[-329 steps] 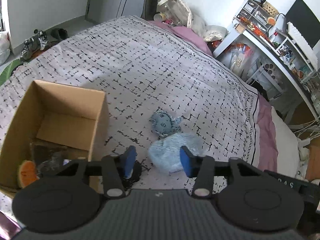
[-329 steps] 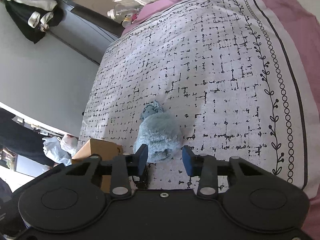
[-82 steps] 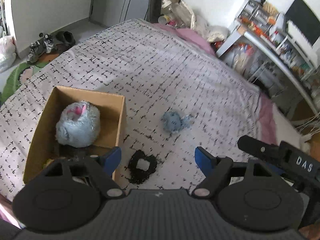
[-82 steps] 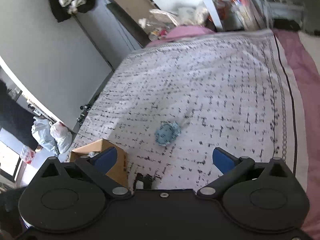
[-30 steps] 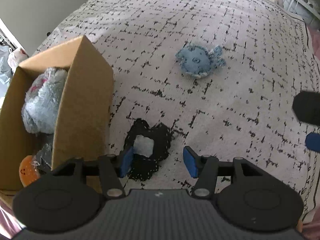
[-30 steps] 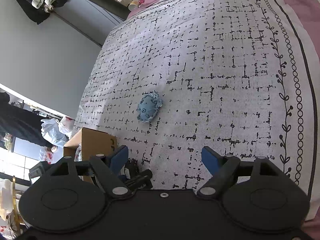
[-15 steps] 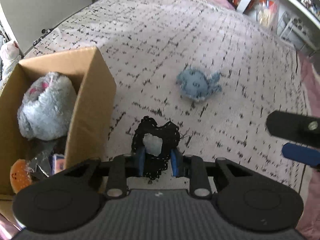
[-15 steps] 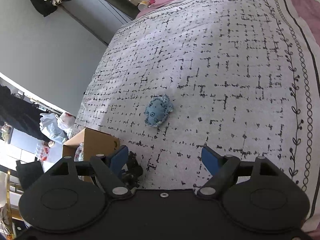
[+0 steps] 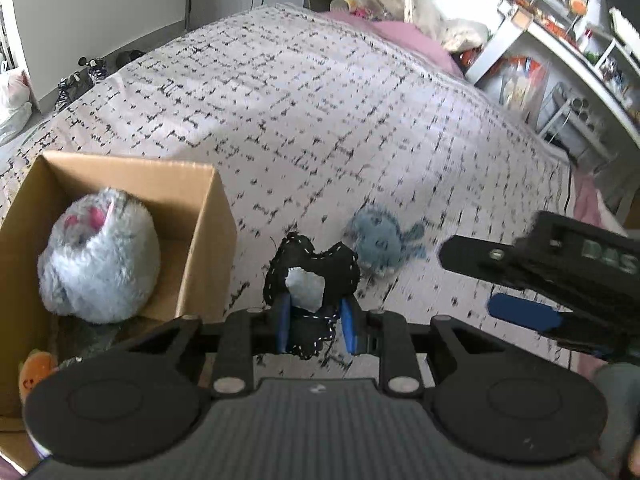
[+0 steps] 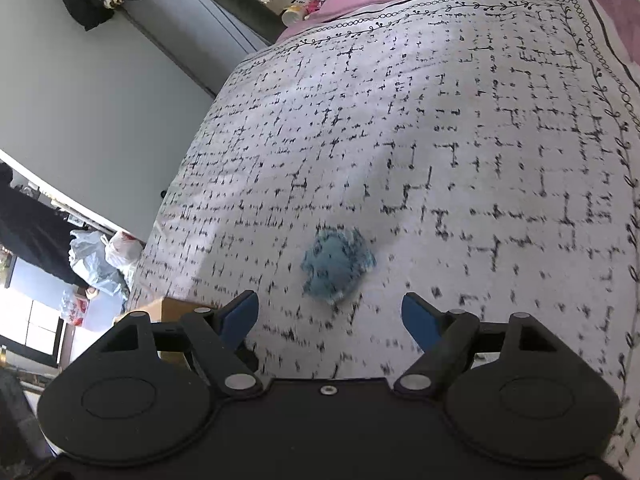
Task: Organize soft objects
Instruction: 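Grasp the black scrunchie with the left tool while the right tool grasps the blue plush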
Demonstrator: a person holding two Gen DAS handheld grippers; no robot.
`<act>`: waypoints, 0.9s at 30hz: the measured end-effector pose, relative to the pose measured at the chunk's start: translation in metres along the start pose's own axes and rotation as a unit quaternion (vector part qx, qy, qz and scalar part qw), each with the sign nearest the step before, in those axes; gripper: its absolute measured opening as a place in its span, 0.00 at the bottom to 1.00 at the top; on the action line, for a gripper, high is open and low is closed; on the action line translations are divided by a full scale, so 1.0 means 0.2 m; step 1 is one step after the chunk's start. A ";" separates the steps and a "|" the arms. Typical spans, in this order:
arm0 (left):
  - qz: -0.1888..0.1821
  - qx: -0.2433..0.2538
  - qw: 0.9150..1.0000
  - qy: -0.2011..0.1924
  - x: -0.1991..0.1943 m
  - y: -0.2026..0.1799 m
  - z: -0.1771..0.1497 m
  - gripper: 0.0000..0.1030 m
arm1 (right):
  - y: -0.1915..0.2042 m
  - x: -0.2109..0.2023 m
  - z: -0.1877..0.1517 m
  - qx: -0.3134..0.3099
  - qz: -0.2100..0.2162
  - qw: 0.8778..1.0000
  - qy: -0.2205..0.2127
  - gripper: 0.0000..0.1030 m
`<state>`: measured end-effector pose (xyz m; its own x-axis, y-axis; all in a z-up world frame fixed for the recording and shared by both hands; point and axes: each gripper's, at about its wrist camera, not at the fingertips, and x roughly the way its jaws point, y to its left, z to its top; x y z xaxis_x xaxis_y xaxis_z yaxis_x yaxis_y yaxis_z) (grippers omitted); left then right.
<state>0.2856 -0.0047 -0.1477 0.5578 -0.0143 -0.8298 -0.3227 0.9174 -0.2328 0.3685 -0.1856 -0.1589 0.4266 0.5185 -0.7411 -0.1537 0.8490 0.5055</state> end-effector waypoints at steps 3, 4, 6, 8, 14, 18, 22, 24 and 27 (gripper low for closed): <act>-0.007 -0.011 1.000 -0.006 0.01 0.02 0.04 0.24 | -0.01 0.05 0.02 0.007 -0.004 1.000 0.003 0.73; -0.008 -0.015 1.000 -0.008 0.01 0.03 0.06 0.24 | -0.01 0.07 0.03 0.008 -0.006 1.000 0.003 0.72; -0.013 -0.021 1.000 -0.010 0.03 0.04 0.08 0.24 | -0.02 0.10 0.04 0.008 -0.012 1.000 0.006 0.69; -0.017 -0.026 0.999 -0.009 0.04 0.06 0.10 0.24 | -0.02 0.14 0.05 0.010 -0.016 1.000 0.009 0.68; -0.028 -0.030 0.999 -0.011 0.07 0.07 0.13 0.24 | -0.02 0.24 0.07 0.006 -0.021 1.000 0.015 0.68; -0.034 -0.037 0.999 -0.011 0.09 0.08 0.15 0.24 | 0.02 0.30 0.08 -0.032 -0.040 0.999 0.012 0.68; -0.038 -0.049 0.998 -0.019 0.07 0.09 0.17 0.24 | 0.06 0.37 0.07 -0.053 -0.044 0.997 0.018 0.68; -0.039 -0.055 0.997 -0.022 0.07 0.11 0.17 0.24 | 0.07 0.39 0.06 -0.068 -0.055 0.996 0.020 0.68; -0.041 -0.062 0.997 -0.029 0.05 0.12 0.18 0.24 | 0.10 0.41 0.04 -0.094 -0.071 0.993 0.018 0.66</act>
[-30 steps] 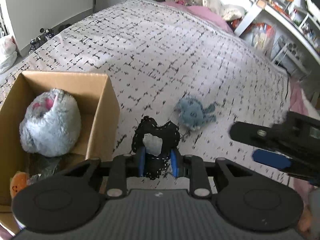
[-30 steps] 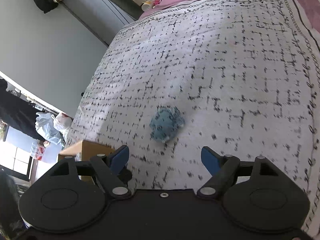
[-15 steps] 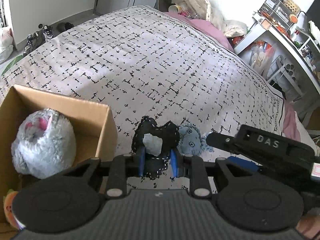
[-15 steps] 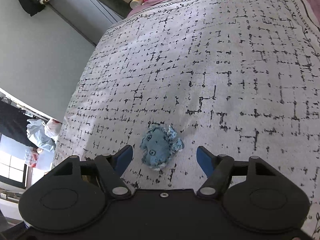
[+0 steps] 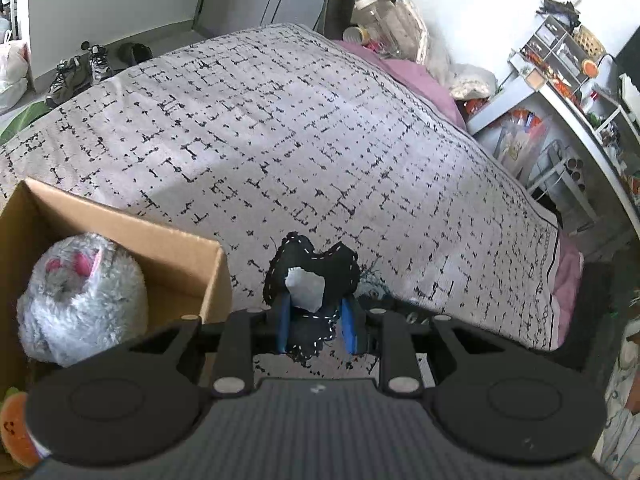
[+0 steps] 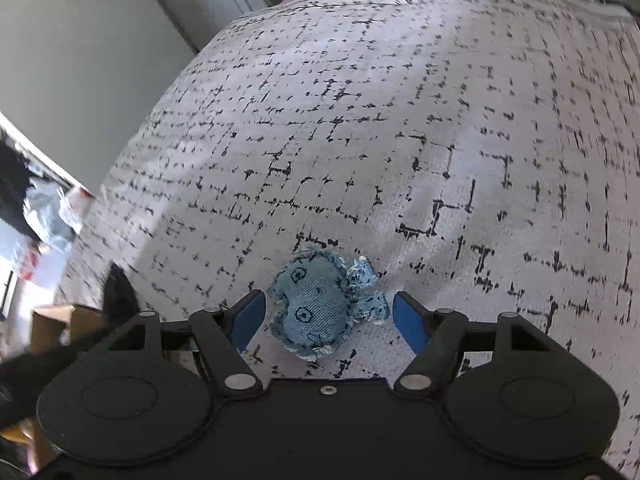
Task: Organize soft objects
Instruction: 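Grasp the black scrunchie with the left tool while the right tool grasps the blue plush, then carry both items into the cardboard box and open both tools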
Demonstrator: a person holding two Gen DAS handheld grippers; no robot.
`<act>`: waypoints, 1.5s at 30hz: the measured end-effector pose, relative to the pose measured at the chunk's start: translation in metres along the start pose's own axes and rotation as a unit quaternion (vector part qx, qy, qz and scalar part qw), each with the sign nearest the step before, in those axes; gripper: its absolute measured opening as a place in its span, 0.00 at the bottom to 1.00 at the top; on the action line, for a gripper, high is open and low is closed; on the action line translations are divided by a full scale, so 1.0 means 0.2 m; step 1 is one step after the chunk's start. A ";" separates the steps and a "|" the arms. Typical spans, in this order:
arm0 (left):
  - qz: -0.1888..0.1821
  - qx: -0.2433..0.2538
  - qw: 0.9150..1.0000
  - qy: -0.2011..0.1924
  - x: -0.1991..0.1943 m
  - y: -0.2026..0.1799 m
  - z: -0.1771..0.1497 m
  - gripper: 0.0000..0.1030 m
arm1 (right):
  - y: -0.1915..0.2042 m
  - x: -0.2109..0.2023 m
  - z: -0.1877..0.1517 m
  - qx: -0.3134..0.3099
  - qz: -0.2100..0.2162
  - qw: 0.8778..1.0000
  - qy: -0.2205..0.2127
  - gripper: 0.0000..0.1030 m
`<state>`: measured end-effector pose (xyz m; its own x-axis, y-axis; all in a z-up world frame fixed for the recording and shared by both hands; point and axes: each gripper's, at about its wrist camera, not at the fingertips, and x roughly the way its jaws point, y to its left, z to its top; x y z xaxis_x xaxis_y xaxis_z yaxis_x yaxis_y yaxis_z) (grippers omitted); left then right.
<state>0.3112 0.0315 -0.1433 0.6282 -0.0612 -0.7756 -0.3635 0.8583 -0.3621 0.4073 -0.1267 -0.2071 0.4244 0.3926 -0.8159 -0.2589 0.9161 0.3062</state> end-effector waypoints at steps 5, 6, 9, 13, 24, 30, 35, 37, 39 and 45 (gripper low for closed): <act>0.001 -0.004 1.000 -0.003 -0.01 0.01 0.02 0.24 | 0.05 0.01 -0.03 -0.054 -0.029 0.998 -0.016 0.31; 0.001 -0.005 1.000 -0.003 -0.02 0.01 0.02 0.24 | 0.05 0.00 -0.03 -0.055 -0.027 0.998 -0.018 0.30; 0.000 -0.003 1.000 -0.003 -0.03 0.01 0.02 0.24 | 0.04 -0.02 -0.03 -0.047 -0.022 0.998 -0.022 0.27; -0.005 -0.002 1.000 -0.006 -0.07 0.00 0.01 0.24 | 0.02 -0.08 -0.03 -0.027 -0.015 0.999 -0.031 0.27; -0.015 -0.004 1.000 -0.023 -0.23 0.03 0.00 0.24 | 0.07 -0.35 -0.09 -0.027 -0.001 0.998 -0.057 0.27; -0.022 -0.006 0.999 -0.031 -0.35 0.07 -0.01 0.24 | 0.14 -0.50 -0.10 -0.033 0.005 0.997 -0.074 0.27; -0.021 -0.006 0.999 -0.045 -0.45 0.14 0.00 0.24 | 0.25 -0.63 -0.11 -0.048 0.025 0.994 -0.099 0.27; -0.020 -0.010 0.998 -0.051 -0.48 0.17 0.00 0.24 | 0.30 -0.67 -0.11 -0.055 0.029 0.993 -0.105 0.27; -0.019 -0.012 0.998 -0.056 -0.52 0.21 0.01 0.25 | 0.34 -0.69 -0.12 -0.061 0.032 0.992 -0.107 0.27; -0.018 -0.024 0.998 -0.058 -0.60 0.34 0.01 0.25 | 0.48 -0.74 -0.16 -0.086 0.035 0.990 -0.109 0.28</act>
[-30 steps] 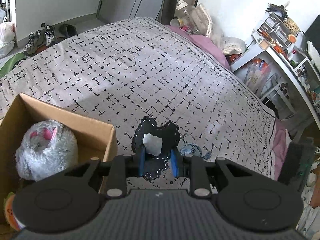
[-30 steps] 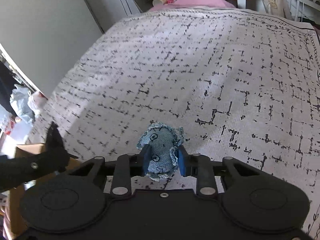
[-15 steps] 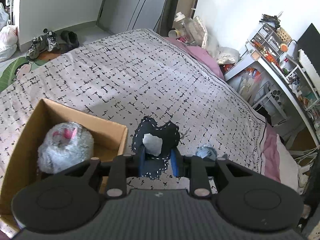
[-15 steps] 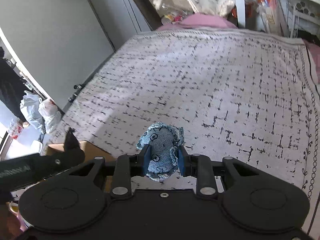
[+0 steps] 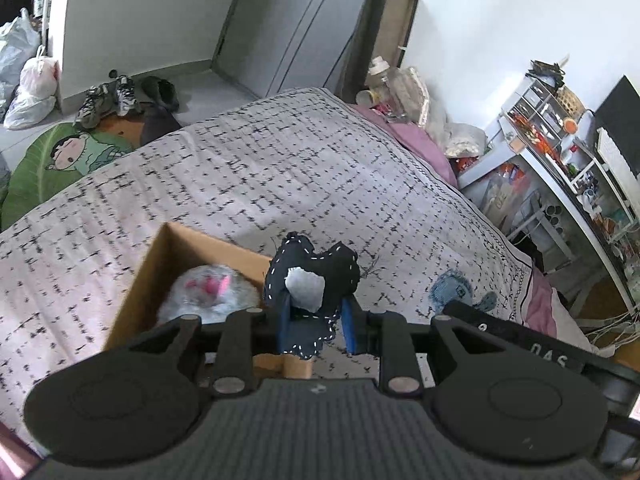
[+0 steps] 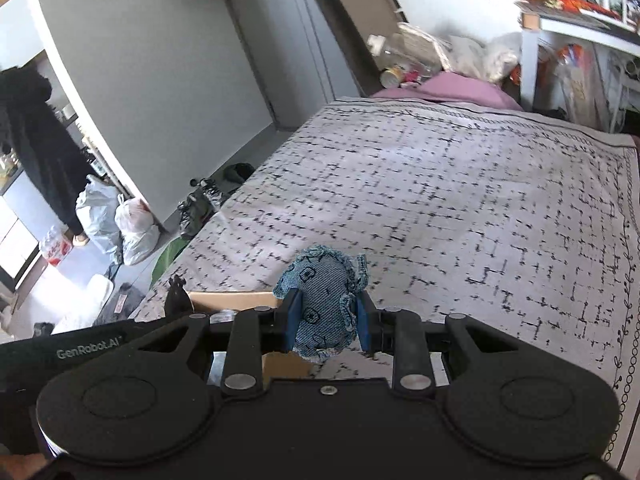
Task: Organize soft objects
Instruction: 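Carry both items into the cardboard box and open both tools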
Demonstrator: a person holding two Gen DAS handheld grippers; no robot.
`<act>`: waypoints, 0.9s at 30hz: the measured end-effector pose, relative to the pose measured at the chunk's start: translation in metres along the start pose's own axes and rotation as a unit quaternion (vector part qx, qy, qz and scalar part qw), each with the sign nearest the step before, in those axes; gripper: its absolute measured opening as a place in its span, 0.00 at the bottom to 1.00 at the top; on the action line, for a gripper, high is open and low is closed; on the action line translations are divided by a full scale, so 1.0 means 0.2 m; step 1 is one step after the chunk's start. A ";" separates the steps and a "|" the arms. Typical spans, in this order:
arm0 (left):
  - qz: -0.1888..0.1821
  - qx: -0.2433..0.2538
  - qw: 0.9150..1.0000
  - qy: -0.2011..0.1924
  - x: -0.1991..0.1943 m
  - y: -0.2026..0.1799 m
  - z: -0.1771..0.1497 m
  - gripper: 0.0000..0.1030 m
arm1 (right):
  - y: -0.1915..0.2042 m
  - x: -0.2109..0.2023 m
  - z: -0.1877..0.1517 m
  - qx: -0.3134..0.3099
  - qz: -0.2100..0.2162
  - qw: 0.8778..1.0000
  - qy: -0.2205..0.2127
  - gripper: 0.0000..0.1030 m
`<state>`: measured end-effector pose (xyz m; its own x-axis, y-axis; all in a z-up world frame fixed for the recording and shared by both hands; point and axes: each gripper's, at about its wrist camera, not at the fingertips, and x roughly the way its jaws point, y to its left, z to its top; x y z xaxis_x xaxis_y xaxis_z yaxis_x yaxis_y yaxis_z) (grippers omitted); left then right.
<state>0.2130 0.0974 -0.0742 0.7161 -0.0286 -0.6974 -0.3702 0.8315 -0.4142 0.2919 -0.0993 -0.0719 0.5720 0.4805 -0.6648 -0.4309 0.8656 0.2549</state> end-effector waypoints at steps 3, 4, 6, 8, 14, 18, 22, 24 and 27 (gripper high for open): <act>0.002 -0.009 1.000 0.001 -0.03 0.08 -0.01 0.25 | 0.07 -0.01 0.00 -0.012 0.003 1.000 0.000 0.28; 0.003 -0.011 1.000 0.002 -0.04 0.10 -0.01 0.25 | 0.09 -0.01 0.00 -0.014 0.003 1.000 0.000 0.28; 0.006 -0.015 1.000 0.006 -0.05 0.15 -0.01 0.25 | 0.13 -0.02 0.00 -0.020 0.003 1.000 0.001 0.28; 0.006 -0.020 1.000 0.009 -0.05 0.20 -0.02 0.25 | 0.17 -0.02 -0.01 -0.026 0.003 1.000 0.002 0.28; 0.004 -0.032 0.999 0.019 -0.05 0.29 -0.06 0.26 | 0.28 0.00 -0.03 -0.047 0.001 0.999 0.013 0.28; 0.015 -0.035 0.999 0.023 -0.05 0.35 -0.08 0.28 | 0.34 0.03 -0.05 -0.056 0.003 0.998 0.020 0.28; 0.006 -0.051 0.998 0.044 -0.03 0.39 -0.08 0.33 | 0.39 0.06 -0.05 -0.060 0.008 0.998 0.027 0.28; -0.001 -0.053 0.997 0.048 -0.02 0.40 -0.07 0.35 | 0.41 0.08 -0.06 -0.060 0.010 0.998 0.029 0.30; 0.002 -0.050 0.998 0.044 -0.04 0.41 -0.07 0.41 | 0.43 0.09 -0.05 -0.051 0.009 0.998 0.032 0.43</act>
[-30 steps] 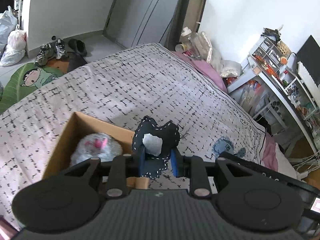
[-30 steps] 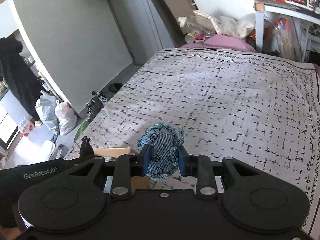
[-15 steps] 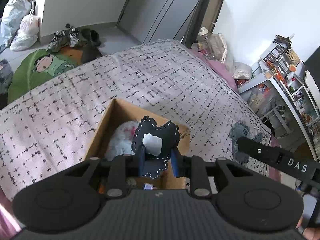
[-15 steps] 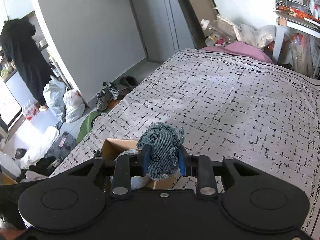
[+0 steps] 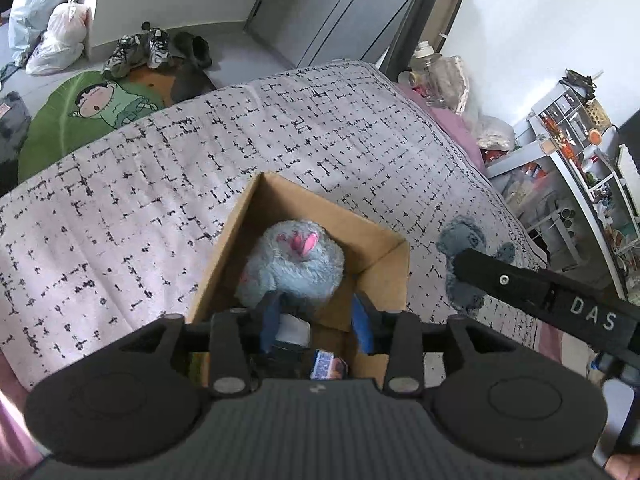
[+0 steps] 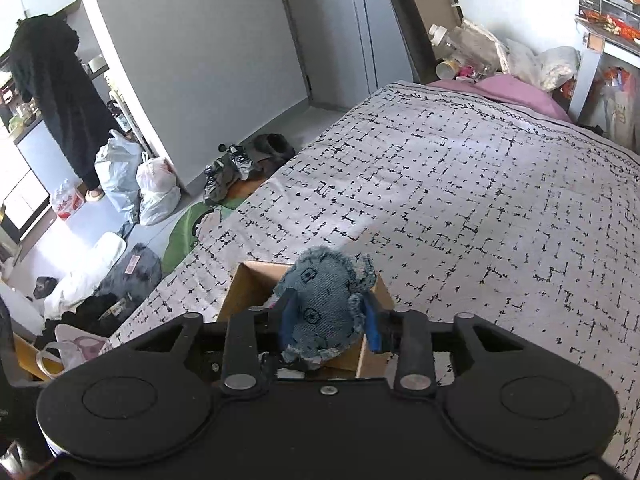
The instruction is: Organize soft objects
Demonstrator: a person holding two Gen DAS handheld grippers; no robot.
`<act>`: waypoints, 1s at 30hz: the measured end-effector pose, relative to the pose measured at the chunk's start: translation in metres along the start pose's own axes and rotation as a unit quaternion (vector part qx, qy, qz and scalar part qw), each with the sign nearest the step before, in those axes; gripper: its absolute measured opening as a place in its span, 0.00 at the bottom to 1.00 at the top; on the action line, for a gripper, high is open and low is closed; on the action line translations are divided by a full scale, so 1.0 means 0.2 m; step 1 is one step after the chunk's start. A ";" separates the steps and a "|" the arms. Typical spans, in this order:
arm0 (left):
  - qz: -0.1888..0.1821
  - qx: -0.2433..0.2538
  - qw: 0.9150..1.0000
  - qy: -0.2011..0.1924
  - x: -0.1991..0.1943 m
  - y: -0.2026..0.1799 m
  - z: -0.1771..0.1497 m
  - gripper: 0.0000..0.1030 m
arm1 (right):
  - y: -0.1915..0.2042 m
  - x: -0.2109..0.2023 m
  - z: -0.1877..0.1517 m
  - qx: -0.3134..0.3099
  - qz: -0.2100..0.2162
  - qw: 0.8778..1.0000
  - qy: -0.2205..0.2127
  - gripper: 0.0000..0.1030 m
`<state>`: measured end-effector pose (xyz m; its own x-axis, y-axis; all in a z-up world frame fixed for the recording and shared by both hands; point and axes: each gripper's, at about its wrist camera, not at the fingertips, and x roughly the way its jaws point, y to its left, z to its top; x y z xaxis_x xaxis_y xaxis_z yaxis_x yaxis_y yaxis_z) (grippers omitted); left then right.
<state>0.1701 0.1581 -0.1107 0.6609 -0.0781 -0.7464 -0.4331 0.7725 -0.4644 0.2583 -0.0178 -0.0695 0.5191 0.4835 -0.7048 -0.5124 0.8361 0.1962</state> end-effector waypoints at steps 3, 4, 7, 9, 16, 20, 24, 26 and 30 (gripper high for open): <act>-0.003 -0.004 1.000 -0.004 -0.01 0.01 0.01 0.42 | 0.00 0.00 0.00 0.002 -0.004 1.000 -0.003 0.55; -0.003 -0.003 1.000 -0.004 -0.02 0.00 0.01 0.42 | 0.00 0.00 0.00 0.000 -0.010 1.000 -0.003 0.55; -0.003 -0.001 1.000 -0.004 -0.03 0.00 0.02 0.42 | -0.02 -0.02 0.00 0.011 -0.016 1.000 -0.004 0.57; -0.002 0.000 1.000 -0.001 -0.04 -0.01 0.02 0.43 | -0.03 -0.04 0.00 0.017 -0.019 1.000 -0.006 0.57; -0.008 0.018 1.000 -0.001 -0.13 -0.09 0.03 0.61 | -0.06 -0.18 -0.01 0.031 -0.024 0.999 -0.015 0.85; -0.011 0.034 0.999 0.001 -0.18 -0.13 0.01 0.68 | -0.08 -0.26 -0.06 0.046 -0.021 0.999 -0.008 0.86; -0.003 0.047 0.999 0.002 -0.24 -0.16 -0.01 0.70 | -0.11 -0.33 -0.10 0.061 -0.028 0.998 0.003 0.95; 0.000 0.053 0.999 0.001 -0.28 -0.18 -0.02 0.72 | -0.12 -0.37 -0.12 0.066 -0.027 0.997 0.005 0.96; 0.000 0.065 0.998 0.000 -0.36 -0.21 -0.05 0.79 | -0.13 -0.46 -0.15 0.076 -0.028 0.997 -0.002 1.00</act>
<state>0.1342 0.1254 -0.0433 0.6610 -0.0781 -0.7463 -0.3493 0.8483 -0.3981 0.2032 -0.0928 -0.0308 0.5469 0.4364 -0.7145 -0.3729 0.8910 0.2588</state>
